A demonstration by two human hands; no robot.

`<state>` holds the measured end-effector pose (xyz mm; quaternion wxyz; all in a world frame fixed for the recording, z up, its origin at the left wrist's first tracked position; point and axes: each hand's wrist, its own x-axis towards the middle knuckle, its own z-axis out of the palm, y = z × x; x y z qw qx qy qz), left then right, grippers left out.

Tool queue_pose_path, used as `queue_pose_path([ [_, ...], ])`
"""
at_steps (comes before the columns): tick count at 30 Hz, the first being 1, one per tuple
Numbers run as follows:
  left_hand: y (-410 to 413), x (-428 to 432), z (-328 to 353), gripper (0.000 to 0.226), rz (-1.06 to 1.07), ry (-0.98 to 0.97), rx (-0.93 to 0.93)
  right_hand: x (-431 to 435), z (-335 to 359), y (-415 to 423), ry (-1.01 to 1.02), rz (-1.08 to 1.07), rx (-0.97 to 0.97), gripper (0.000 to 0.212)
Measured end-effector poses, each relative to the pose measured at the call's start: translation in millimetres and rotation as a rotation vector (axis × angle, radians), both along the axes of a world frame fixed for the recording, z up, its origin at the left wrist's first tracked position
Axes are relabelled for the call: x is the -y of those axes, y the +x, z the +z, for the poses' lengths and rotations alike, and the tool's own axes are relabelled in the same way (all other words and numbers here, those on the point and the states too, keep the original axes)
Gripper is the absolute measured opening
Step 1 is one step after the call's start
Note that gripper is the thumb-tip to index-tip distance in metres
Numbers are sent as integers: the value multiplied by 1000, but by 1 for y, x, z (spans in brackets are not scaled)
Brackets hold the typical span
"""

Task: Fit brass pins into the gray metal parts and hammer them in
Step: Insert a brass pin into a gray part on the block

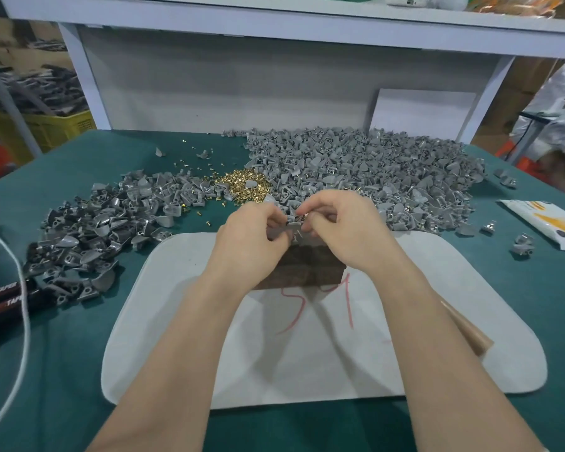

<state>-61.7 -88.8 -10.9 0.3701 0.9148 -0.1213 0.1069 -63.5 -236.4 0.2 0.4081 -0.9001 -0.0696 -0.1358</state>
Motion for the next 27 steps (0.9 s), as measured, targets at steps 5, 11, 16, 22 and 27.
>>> queue_pose_path([
  [5,0,7,1,19,-37,-120,77,-5,0,-2,55,38,22,23],
  [11,-3,8,4,16,-22,-133,164,-6,-1,-2,92,50,44,23],
  [16,-3,8,5,13,9,-90,194,-8,0,1,148,20,15,17],
  [22,-4,7,6,13,22,-46,209,-10,0,1,17,-67,98,18],
  [27,-2,-2,5,10,41,-31,59,-2,3,-3,-184,-41,139,10],
])
